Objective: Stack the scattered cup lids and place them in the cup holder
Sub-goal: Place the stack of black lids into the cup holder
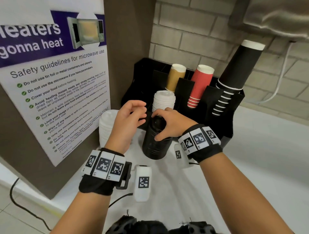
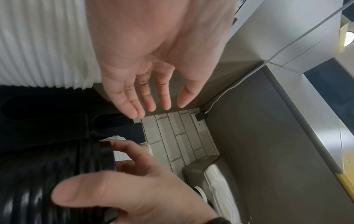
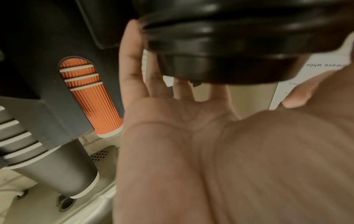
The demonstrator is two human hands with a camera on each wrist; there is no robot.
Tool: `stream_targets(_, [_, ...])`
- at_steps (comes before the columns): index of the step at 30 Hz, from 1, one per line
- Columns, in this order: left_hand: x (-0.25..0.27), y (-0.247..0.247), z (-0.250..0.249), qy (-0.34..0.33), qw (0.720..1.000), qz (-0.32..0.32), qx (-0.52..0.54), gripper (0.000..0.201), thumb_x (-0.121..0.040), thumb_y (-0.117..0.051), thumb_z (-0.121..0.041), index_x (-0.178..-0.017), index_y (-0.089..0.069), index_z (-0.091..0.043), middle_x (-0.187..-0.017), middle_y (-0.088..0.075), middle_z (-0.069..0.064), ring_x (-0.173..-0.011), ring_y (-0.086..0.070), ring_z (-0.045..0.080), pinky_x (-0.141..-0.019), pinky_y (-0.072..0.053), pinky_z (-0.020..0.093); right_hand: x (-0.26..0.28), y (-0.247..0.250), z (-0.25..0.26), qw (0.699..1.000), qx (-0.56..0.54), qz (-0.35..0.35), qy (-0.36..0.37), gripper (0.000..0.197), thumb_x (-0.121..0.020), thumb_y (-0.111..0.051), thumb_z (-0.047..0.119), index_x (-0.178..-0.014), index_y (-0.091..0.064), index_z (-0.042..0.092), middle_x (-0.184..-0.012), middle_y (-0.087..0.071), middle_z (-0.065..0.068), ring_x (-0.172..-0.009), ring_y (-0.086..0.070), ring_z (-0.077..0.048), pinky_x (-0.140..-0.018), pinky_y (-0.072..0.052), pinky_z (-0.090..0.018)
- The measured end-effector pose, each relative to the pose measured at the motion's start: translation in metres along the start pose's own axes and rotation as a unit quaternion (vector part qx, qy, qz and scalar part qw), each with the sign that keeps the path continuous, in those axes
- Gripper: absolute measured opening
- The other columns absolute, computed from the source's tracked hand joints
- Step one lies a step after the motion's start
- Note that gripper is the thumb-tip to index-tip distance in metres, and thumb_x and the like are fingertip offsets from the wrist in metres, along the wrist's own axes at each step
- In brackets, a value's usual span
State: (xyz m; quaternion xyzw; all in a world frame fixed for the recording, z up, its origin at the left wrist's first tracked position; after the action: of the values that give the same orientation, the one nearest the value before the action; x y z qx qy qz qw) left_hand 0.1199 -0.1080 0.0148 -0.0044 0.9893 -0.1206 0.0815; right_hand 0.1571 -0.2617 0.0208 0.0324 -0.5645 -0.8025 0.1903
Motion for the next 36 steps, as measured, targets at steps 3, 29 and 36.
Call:
stream_targets(3, [0.001,-0.001,0.000,-0.017,1.000,-0.003,-0.001,0.019,-0.096,-0.055,-0.009,-0.095,-0.063,-0.026,-0.095,-0.061,-0.007,-0.095,-0.061,0.011,-0.082,-0.050,0.024,0.000,0.005,-0.001,1.000,-0.028,-0.010,0.002,0.076,-0.064,-0.081,0.031,-0.130,-0.044,0.031,-0.117,-0.041,-0.002,-0.105,-0.048,-0.023,-0.085,-0.053,-0.037])
stream_targets(29, [0.003,-0.033,0.016,-0.058,0.981,0.185,0.001,0.093,-0.061,-0.085,-0.026,-0.137,-0.036,-0.050,-0.142,-0.048,-0.009,-0.122,-0.059,0.016,-0.090,-0.053,0.025,0.056,0.053,0.005,0.933,-0.323,-0.110,0.114,0.061,-0.072,-0.082,0.011,-0.123,-0.055,0.029,-0.118,-0.060,0.000,-0.103,-0.064,-0.015,-0.093,-0.053,-0.033])
stream_targets(36, [0.001,-0.033,0.019,-0.051,0.985,0.165,-0.004,0.093,-0.058,-0.084,-0.043,-0.133,-0.032,-0.058,-0.147,-0.041,-0.014,-0.129,-0.051,0.008,-0.100,-0.049,0.030,0.044,0.056,-0.002,0.929,-0.315,-0.151,0.126,0.057,-0.069,-0.078,0.007,-0.117,-0.051,0.023,-0.111,-0.059,0.001,-0.101,-0.062,-0.012,-0.087,-0.054,-0.028])
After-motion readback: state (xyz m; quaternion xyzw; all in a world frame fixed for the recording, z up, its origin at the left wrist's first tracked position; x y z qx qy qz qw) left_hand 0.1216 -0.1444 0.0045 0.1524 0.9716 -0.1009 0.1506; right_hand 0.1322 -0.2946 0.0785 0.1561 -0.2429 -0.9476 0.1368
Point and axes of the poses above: each hand's wrist, its own x-axis away from the middle knuckle, its own y-axis out of the back of the hand, z = x × y, the point moved 4 cm from there along -x, towards the middle knuckle
